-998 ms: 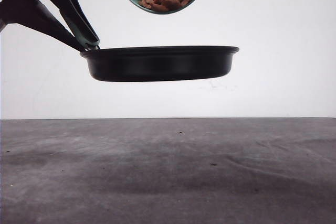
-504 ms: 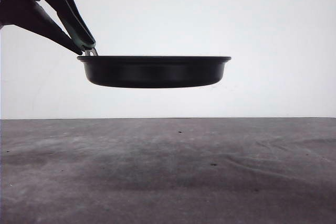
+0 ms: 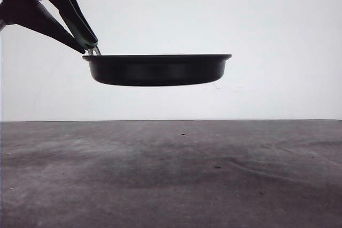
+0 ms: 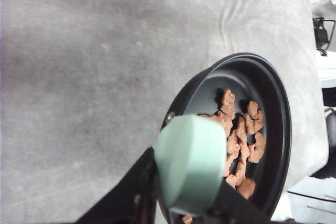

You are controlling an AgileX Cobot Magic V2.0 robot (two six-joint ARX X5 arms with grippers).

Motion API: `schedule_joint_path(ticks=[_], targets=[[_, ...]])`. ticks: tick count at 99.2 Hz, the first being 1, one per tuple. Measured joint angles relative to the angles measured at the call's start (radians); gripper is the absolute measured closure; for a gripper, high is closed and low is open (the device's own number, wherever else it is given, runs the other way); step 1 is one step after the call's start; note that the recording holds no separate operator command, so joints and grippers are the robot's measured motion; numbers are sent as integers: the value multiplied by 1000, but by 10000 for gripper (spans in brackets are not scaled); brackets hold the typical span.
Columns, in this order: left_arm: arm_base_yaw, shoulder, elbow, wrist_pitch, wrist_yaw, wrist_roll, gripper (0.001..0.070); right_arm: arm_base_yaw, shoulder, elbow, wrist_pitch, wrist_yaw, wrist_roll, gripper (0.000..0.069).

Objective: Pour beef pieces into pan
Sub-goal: 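Tilt the green bowl over the held pan, pouring beef pieces in, then lower the empty green bowl onto the table with the right gripper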

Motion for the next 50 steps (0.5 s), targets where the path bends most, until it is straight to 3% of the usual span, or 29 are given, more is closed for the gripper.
schedule_joint_path(ticks=[15, 27, 37, 41, 50], targets=[[13, 6, 0, 1, -1, 0, 658, -80, -72, 0, -195, -65, 402, 679], [22, 11, 0, 8, -2, 5, 658, -218, -182, 1, -367, -207, 798, 679], [24, 11, 0, 35, -1, 13, 658, -406, -208, 10, -598, -362, 1100, 679], [24, 12, 0, 47, -1, 14, 658, -494, -193, 11, -724, -447, 1197, 679], [24, 14, 0, 71, -1, 17, 658, -645, -112, 9, -970, -599, 1293, 679]])
